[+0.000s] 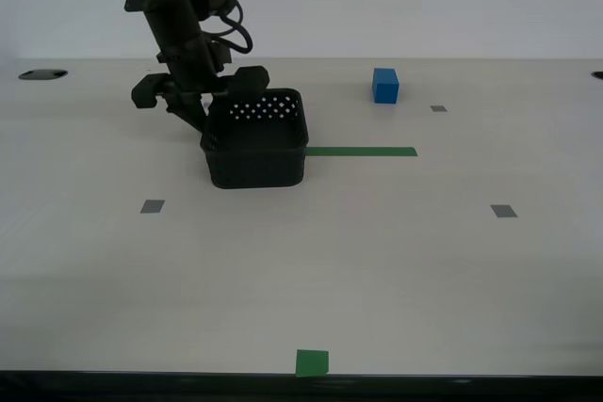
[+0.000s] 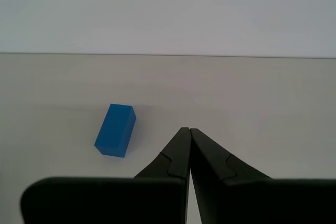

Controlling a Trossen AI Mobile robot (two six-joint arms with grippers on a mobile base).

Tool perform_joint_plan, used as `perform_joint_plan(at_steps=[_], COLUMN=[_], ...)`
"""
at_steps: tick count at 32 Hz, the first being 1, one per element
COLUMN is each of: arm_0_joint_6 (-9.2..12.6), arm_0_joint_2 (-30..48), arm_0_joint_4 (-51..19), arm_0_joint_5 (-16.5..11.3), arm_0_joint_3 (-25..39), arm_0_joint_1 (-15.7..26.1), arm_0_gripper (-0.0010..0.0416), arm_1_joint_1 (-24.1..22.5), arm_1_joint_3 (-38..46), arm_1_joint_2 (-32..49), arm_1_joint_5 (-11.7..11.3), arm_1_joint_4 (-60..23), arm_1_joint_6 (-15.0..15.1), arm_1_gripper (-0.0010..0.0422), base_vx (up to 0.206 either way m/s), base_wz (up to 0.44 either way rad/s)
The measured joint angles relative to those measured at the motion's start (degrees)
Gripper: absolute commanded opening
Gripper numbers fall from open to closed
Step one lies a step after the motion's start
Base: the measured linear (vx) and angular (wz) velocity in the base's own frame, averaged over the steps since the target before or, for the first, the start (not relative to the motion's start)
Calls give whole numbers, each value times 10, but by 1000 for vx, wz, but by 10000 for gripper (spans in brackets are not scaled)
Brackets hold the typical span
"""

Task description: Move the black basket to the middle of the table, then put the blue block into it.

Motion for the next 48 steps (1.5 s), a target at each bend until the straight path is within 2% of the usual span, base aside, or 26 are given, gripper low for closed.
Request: perform_joint_plan(at_steps=[1,2,4,7,11,20,29,32,37,38,41,44,45,46,47,48], arm_0_joint_6=[1,1,1,1,1,2,2,2,2,2,2,2,2,2,3,3], arm_0_joint_2=[0,0,0,0,0,0,0,0,0,0,0,0,0,0,0,0], arm_0_joint_4=[0,0,0,0,0,0,0,0,0,0,0,0,-5,-5,-17,-29], arm_0_joint_5=[0,0,0,0,0,0,0,0,0,0,0,-10,-43,-52,-68,-70], arm_0_joint_3=[0,0,0,0,0,0,0,0,0,0,0,0,3,4,12,22], arm_0_joint_1=[0,0,0,1,1,2,2,2,3,3,4,5,5,5,9,14], arm_0_gripper=[0,1,0,0,0,0,0,0,0,0,1,0,1,0,0,1], arm_1_joint_1=[-3,-6,-15,-28,-47,-127,-131,-131,-130,-130,-127,-121,-115,-112,-102,-90], arm_1_joint_3=[0,0,13,43,71,82,81,81,80,80,80,87,100,104,123,142], arm_1_joint_2=[3,3,0,1,2,3,3,3,3,3,2,2,2,2,2,0], arm_1_joint_5=[2,4,29,31,28,32,24,24,24,25,24,24,24,21,-2,-37], arm_1_joint_4=[-1,0,0,-3,-11,-1,2,2,2,3,3,3,-2,-2,-14,-29], arm_1_joint_6=[0,1,3,0,-1,-14,-17,-18,-19,-25,-27,-27,-26,-25,-17,-3], arm_1_gripper=[21,-1,-2,-2,-1,0,0,24,120,151,193,201,193,188,171,152], base_vx=[0,0,0,0,0,0,0,0,0,0,0,0,0,0,0,0], base_wz=[0,0,0,0,0,0,0,0,0,0,0,0,0,0,0,0])
